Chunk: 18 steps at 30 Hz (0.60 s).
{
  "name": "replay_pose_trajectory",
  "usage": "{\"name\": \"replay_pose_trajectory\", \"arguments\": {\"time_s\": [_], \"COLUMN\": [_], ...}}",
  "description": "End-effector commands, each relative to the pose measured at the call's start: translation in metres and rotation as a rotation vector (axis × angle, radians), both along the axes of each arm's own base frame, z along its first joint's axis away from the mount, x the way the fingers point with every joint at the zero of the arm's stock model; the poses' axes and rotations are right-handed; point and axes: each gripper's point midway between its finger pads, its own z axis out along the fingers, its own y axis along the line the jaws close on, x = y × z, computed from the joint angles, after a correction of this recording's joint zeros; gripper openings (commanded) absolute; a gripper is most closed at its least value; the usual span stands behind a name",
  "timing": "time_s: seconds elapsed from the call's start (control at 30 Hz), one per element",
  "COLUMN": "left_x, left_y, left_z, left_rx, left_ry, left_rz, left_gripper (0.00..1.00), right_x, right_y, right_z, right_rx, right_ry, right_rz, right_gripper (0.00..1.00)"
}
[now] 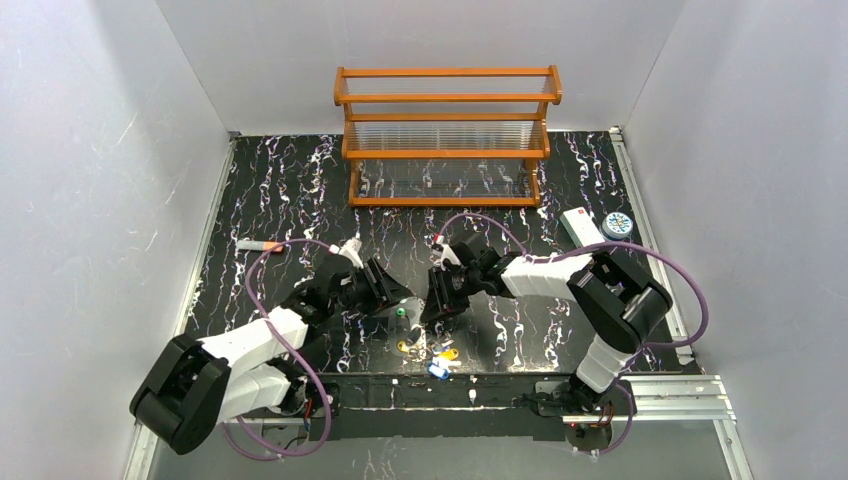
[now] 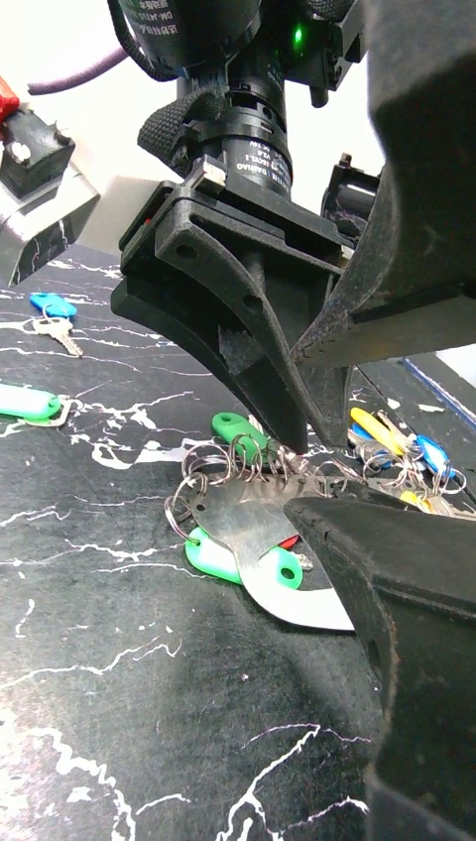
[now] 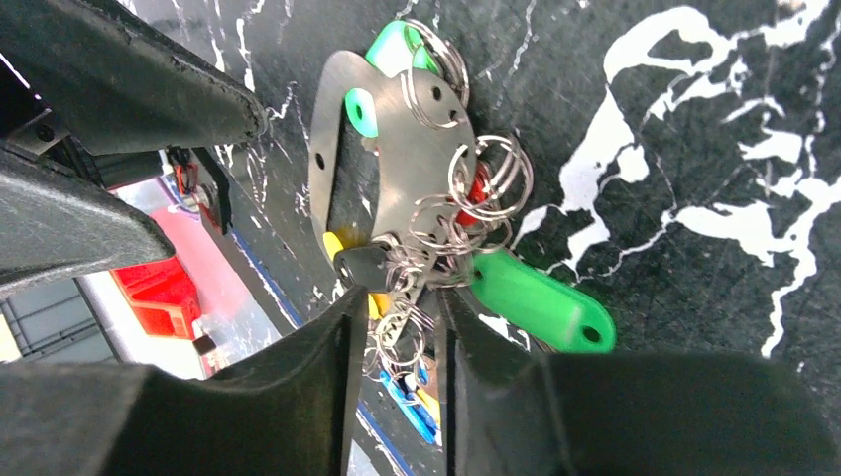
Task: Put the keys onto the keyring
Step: Adjust the keyring at the center of the board.
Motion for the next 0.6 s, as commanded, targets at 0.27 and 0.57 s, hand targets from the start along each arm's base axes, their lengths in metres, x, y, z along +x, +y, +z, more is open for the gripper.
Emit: {"name": "replay_pose_trajectory", "arguments": {"time_s": [0.27, 0.57], "left_x": [0.006, -0.003], "left_y": [0.014, 0.010], "left_z": [0.012, 0.009], "left_rx": [0.144, 0.135], "left_ry": [-0.078, -0.067], "left_rz": [-0.032, -0.096], "left_gripper": [0.50, 0.49], "right_x": [0.021, 0.035], "right_y": [0.001, -0.006], "right_z": [0.040, 0.035], "right_rx": [0.022, -0.020], "right_ry": [-0.191, -0.197], "right_rz": [-0.013, -0.036], "right_gripper": [0.28, 0.33]}}
